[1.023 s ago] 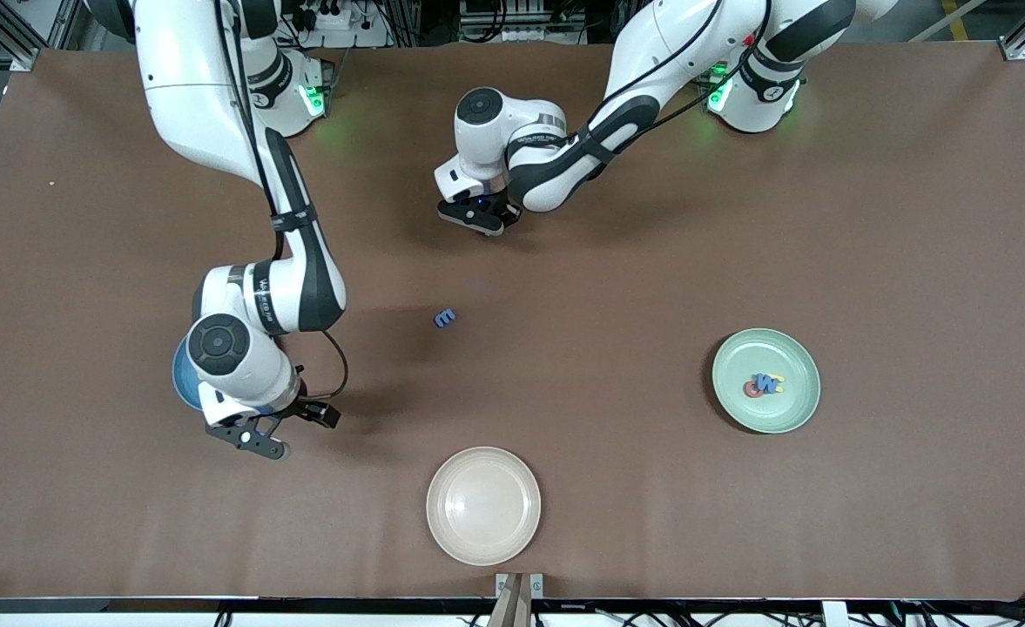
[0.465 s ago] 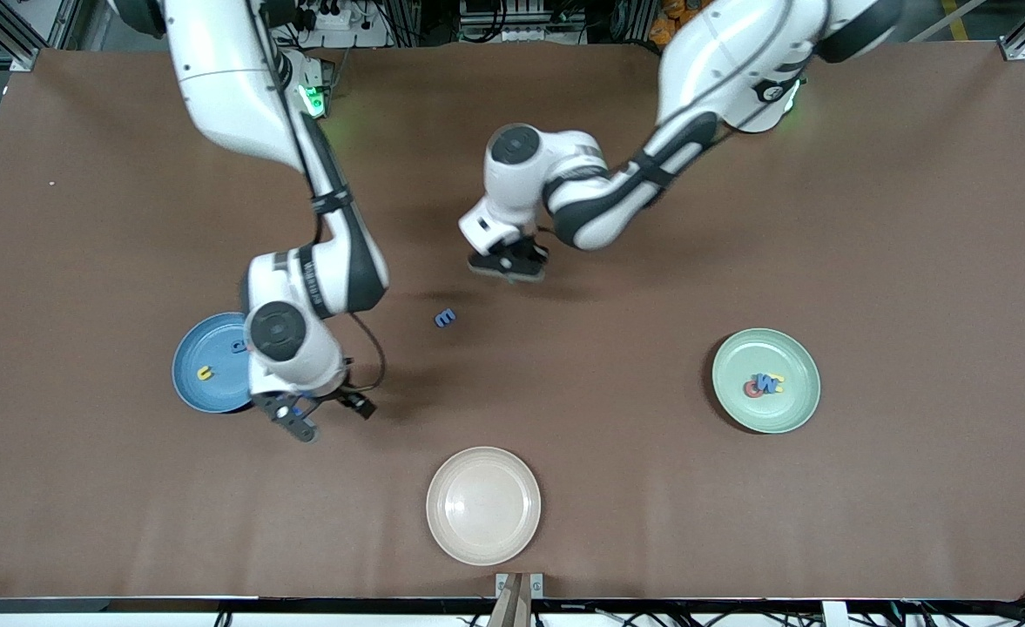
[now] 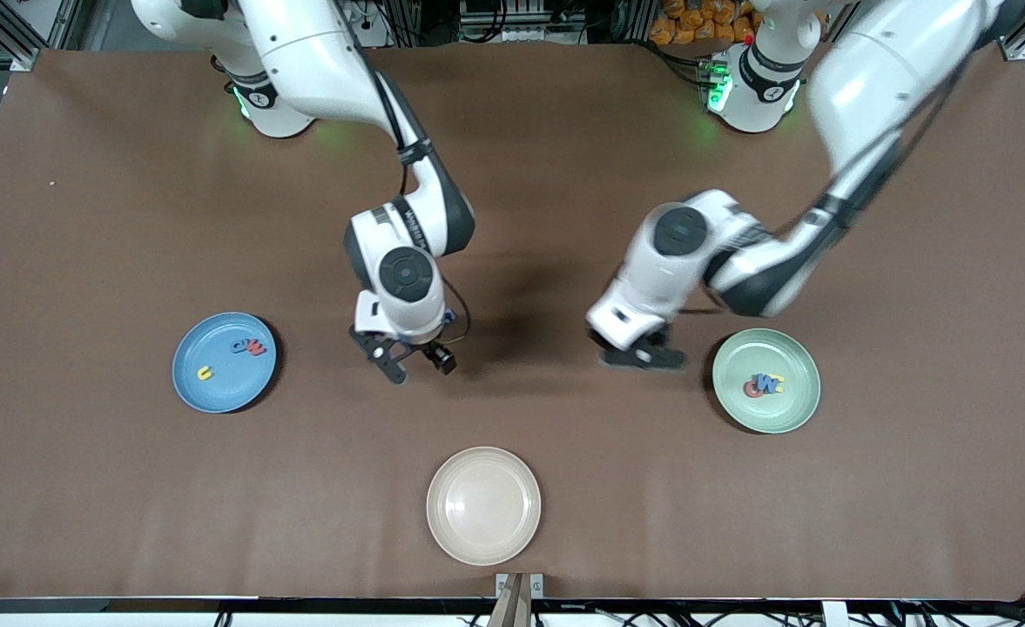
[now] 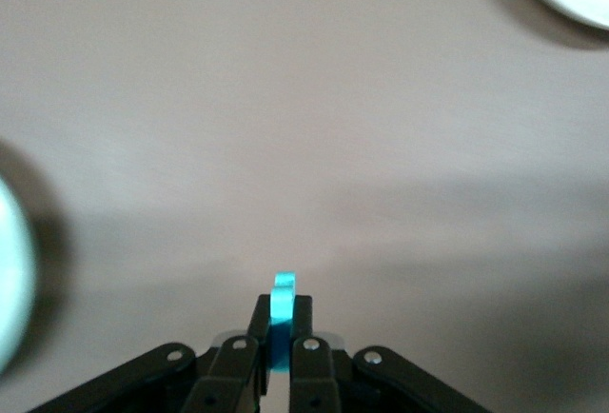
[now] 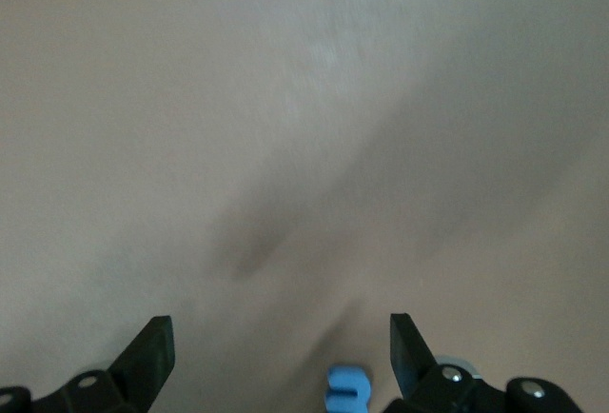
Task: Sort upper and lower case letters into plates
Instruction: 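Grasp the blue R with the left gripper while the right gripper returns, then place the R on the green plate while the right gripper lowers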
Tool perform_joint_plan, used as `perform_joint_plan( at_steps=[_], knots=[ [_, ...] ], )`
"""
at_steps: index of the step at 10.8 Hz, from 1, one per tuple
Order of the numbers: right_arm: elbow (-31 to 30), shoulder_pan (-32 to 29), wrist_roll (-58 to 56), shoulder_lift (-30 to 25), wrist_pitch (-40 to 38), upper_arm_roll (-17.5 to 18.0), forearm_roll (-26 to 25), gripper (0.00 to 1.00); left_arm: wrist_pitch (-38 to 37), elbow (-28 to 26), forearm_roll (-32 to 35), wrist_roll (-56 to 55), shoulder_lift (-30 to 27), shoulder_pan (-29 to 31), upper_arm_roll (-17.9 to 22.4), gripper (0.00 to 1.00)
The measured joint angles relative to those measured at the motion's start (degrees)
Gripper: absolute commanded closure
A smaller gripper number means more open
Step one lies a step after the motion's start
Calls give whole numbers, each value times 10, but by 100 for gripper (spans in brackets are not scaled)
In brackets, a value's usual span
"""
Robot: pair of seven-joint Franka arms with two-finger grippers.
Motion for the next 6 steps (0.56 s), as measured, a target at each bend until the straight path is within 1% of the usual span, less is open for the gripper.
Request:
perform_joint_plan(
  at_steps=[1, 3, 4, 5, 6],
  knots=[
    [-26, 4, 7, -9, 30, 0, 0, 0, -7, -1, 0, 48, 1, 37, 1, 100],
    [-97, 4, 8, -39, 96, 0, 10, 0, -15, -5, 0, 119, 3, 92, 2, 100],
    [-123, 4, 8, -52, 109, 2, 28, 0, -23, -7, 0, 136, 5, 107, 5, 100],
    [-137, 5, 8, -60, 118, 5, 57, 0, -28, -8, 0, 146, 6, 112, 13, 97],
    [-142, 7, 8, -63, 121, 7, 85, 0, -30, -10, 0, 148, 6, 112, 24, 64]
  ],
)
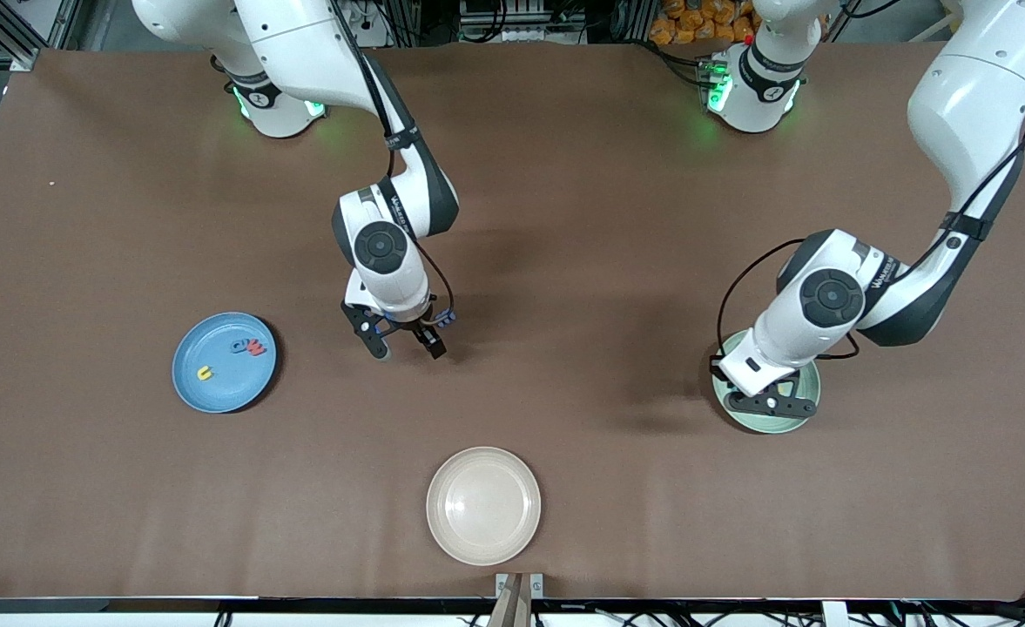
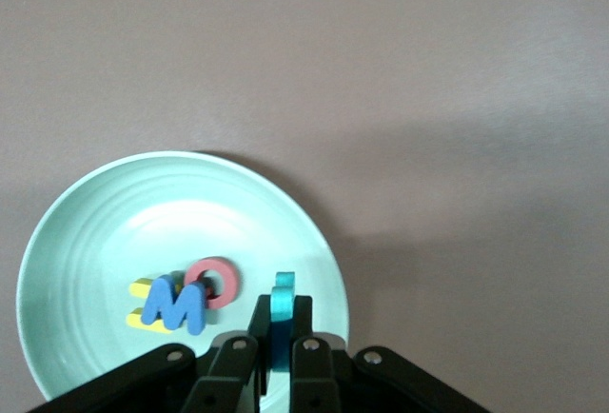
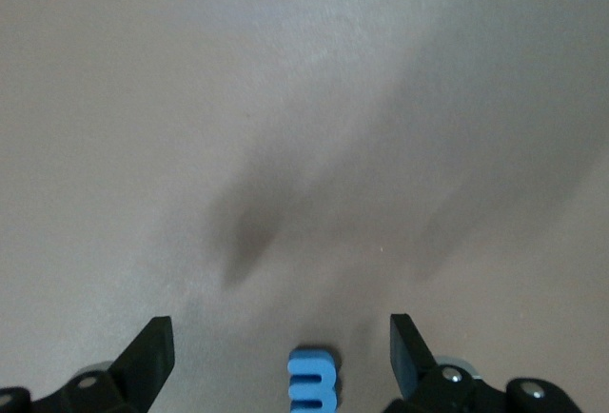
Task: Sort upper and lower case letters into plates
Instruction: 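Place the R on the green plate while the right gripper lowers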
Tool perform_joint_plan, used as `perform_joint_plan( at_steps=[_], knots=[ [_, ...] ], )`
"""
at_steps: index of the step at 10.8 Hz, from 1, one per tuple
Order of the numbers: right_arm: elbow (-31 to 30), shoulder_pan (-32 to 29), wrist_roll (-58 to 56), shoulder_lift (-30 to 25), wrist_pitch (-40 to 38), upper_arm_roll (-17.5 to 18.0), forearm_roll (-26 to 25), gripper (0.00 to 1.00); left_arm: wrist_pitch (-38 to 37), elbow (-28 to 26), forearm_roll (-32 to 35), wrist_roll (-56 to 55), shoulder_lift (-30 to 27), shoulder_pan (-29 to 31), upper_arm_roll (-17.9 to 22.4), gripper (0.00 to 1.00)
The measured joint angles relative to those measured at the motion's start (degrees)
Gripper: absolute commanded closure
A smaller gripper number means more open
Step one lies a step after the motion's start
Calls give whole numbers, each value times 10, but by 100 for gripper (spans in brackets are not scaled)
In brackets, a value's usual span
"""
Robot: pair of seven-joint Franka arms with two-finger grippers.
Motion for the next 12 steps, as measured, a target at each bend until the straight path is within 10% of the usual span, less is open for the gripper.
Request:
perform_joint_plan(
  at_steps=[1, 8, 12],
  knots=[
    [-2, 3, 0, 0, 0, 2, 15, 0, -1, -1, 0, 5, 1, 0, 12, 1],
    [-34, 35, 3, 3, 31, 5, 24, 0, -79, 69, -3, 29, -37, 1, 0, 0],
    [-38, 39, 3, 11, 45, 6, 24, 0, -219, 160, -125, 30, -118, -1, -44, 0]
  ],
)
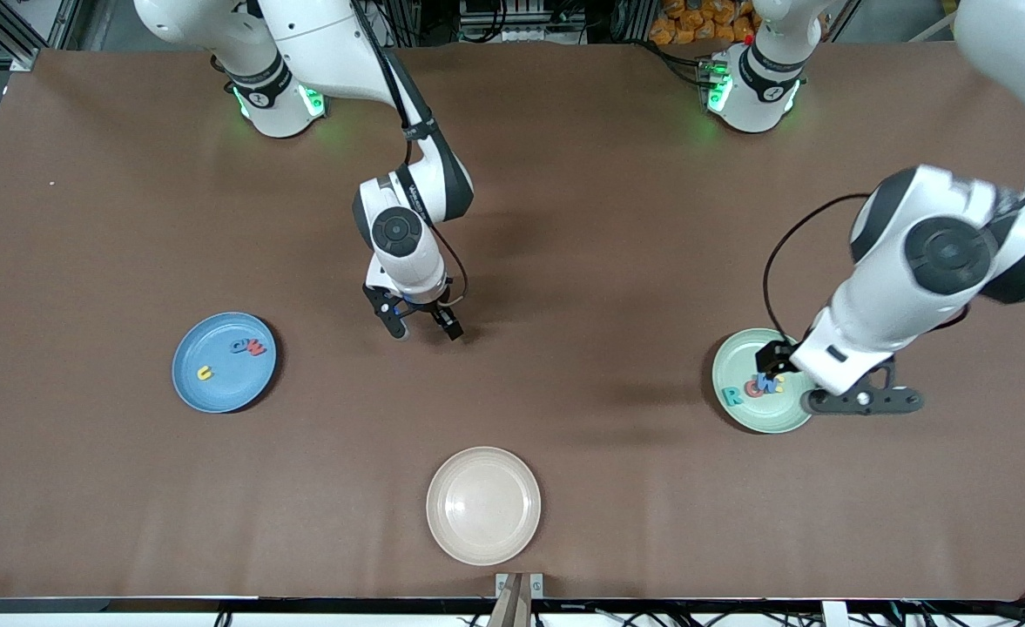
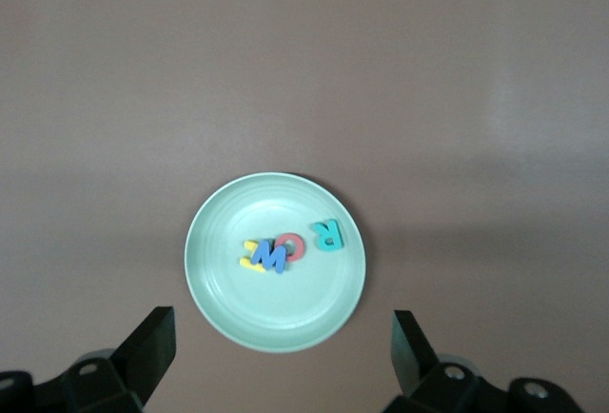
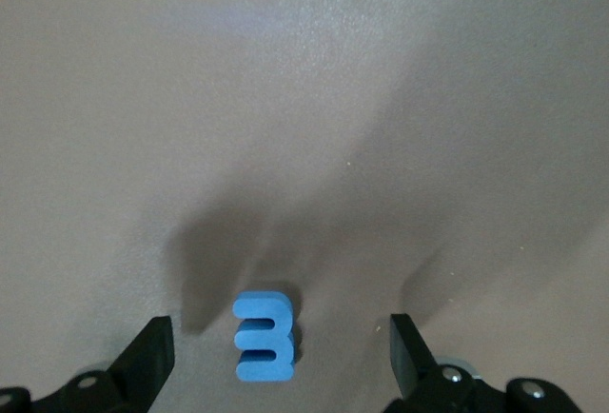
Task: Sort upper and lower case letters into plates
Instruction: 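Place the R on the green plate while the right gripper lowers, then grasp the blue m with the right gripper while the left gripper withdraws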
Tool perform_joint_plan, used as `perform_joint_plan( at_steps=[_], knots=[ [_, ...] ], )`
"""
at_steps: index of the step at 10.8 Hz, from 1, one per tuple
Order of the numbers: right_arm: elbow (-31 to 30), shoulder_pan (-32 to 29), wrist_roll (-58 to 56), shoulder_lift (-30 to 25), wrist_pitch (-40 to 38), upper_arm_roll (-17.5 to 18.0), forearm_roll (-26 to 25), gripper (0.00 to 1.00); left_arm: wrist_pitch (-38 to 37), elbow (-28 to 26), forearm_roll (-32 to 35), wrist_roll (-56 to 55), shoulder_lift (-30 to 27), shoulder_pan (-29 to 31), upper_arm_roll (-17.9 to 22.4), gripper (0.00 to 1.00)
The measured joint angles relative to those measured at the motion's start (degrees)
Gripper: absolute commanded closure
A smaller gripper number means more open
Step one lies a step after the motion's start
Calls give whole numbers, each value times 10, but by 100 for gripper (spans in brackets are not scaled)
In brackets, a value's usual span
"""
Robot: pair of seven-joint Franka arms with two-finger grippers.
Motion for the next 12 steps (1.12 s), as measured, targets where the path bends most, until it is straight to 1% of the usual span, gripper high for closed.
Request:
perform_joint_plan(
  at_steps=[1, 2, 4, 5, 6, 7, 8, 10, 11, 12],
  knots=[
    [0, 1, 0, 1, 1, 0, 0, 63, -19, 13, -18, 0, -8, 0, -3, 0],
    [-1, 2, 0, 1, 2, 1, 0, 100, -36, 21, -37, 1, -16, 2, -4, 0],
    [-3, 3, 0, 3, 18, 1, 0, 100, -65, 30, -100, 47, -48, 22, -3, 0],
    [-4, 5, 0, 2, 24, 1, 0, 100, -87, 34, -121, 80, -74, 28, 4, 0],
    [-4, 7, 0, 1, 31, 0, 0, 100, -121, 35, -132, 100, -102, 15, 29, 0],
    [-3, 8, 0, 0, 33, 0, 0, 100, -145, 35, -148, 109, -128, -25, 80, 0],
    [-4, 9, -1, -2, 30, -1, 0, 100, -154, 36, -175, 112, -153, -86, 151, 0],
    [-4, 9, -20, -2, 30, -5, 0, 100, -177, 35, -246, 112, -189, -223, 321, 0],
    [-3, 8, -44, -2, 24, -18, 0, 100, -184, 35, -282, 121, -198, -269, 396, 0],
    [1, 8, -81, -3, 1, -42, 0, 100, -189, 35, -307, 145, -202, -282, 438, 0]
  ],
)
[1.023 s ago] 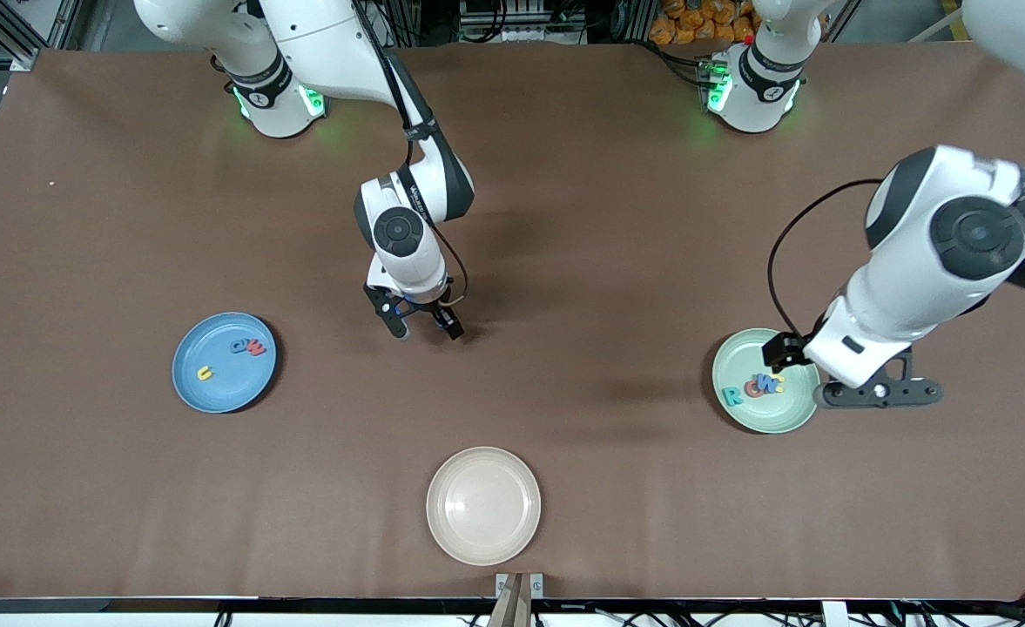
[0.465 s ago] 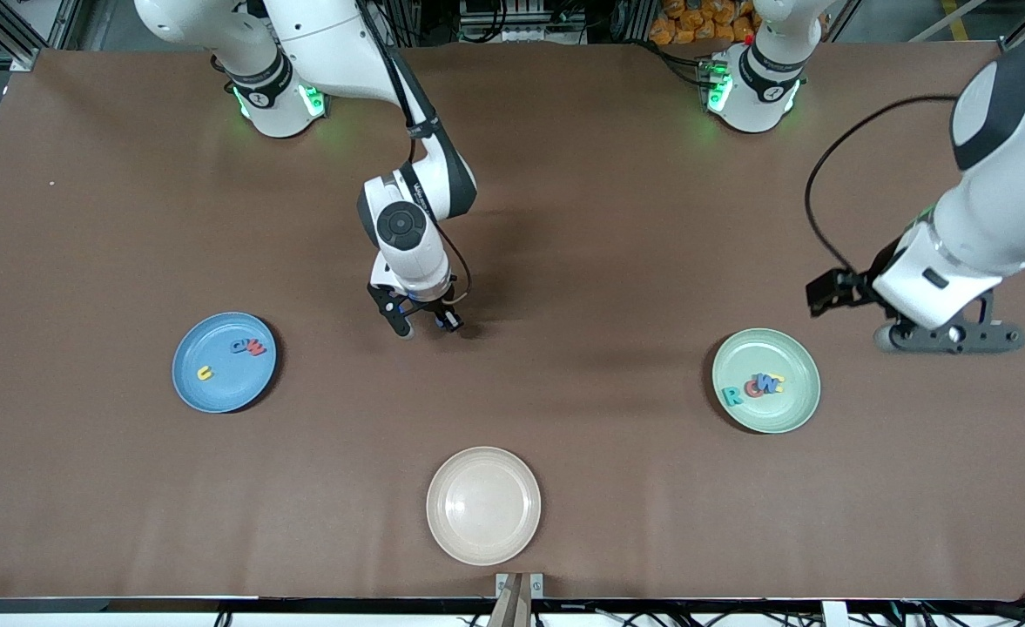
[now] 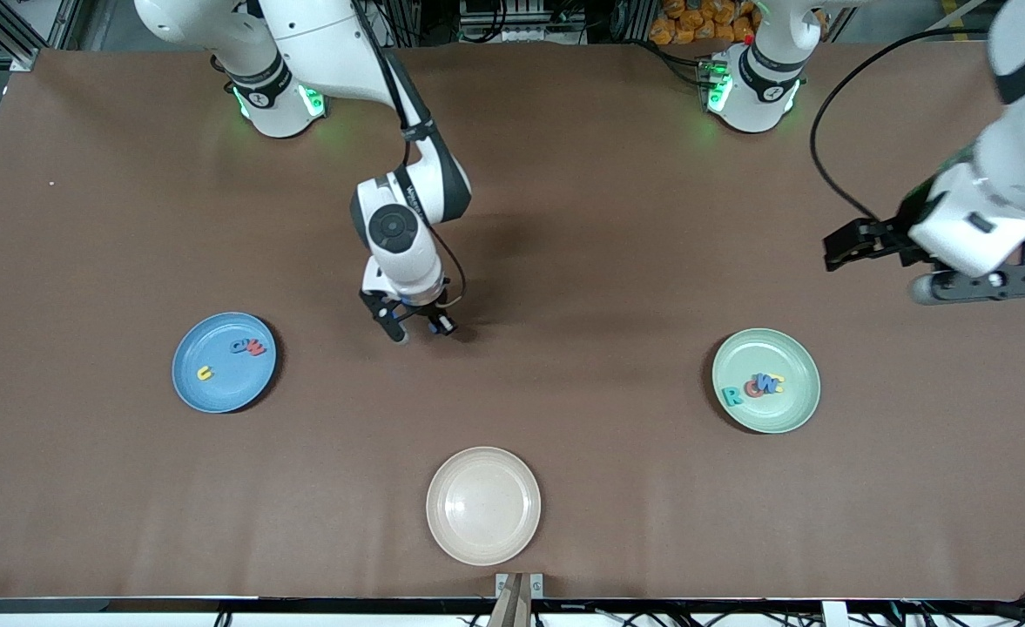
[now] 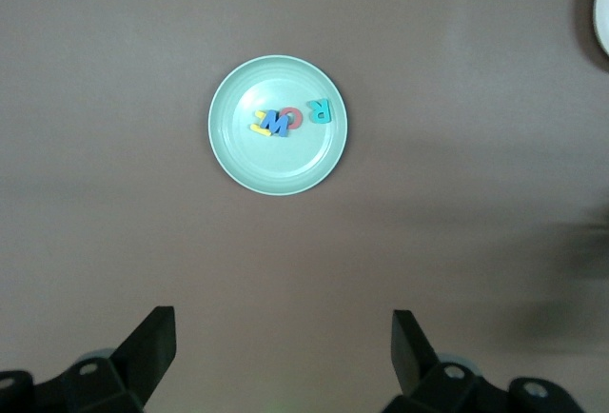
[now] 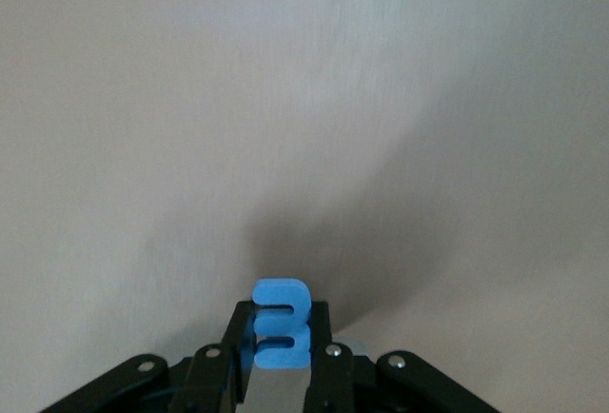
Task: Sort upper and lower case letters into plates
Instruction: 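Grasp the blue m with the right gripper while the left gripper withdraws, then carry the m onto the blue plate and open the right gripper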
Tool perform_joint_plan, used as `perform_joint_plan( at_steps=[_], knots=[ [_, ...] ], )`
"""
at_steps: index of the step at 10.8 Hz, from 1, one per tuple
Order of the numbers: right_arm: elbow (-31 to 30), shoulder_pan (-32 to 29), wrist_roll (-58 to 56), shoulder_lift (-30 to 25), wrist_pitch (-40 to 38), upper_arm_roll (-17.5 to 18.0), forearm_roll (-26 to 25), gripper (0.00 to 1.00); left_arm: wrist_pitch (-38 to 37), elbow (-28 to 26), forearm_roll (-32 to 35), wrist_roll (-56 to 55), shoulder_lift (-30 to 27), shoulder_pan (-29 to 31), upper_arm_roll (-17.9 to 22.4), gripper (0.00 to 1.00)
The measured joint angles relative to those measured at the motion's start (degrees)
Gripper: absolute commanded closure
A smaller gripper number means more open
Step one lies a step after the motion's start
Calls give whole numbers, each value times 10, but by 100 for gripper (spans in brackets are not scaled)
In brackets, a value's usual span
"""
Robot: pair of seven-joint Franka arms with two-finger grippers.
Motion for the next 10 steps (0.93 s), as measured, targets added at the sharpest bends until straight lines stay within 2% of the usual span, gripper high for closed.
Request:
perform_joint_plan(
  at_steps=[1, 4, 8, 9, 10],
  knots=[
    [8, -1, -45, -2, -31, -30, 0, 100, -1, 0, -8, 18, -1, 1, 18, 0],
    [16, -11, -210, -4, -87, -115, 0, 100, -10, 0, -9, 24, -20, -1, 20, 0],
    [16, -73, -450, -4, -170, -185, 0, 100, -13, -3, -4, 24, -24, -3, 19, 0],
    [16, -94, -503, -4, -176, -191, 0, 65, -13, -3, 0, 24, -24, -4, 18, 0],
    [15, -118, -550, -4, -179, -192, 0, 13, -13, -3, 6, 24, -24, -4, 16, 0]
  ],
)
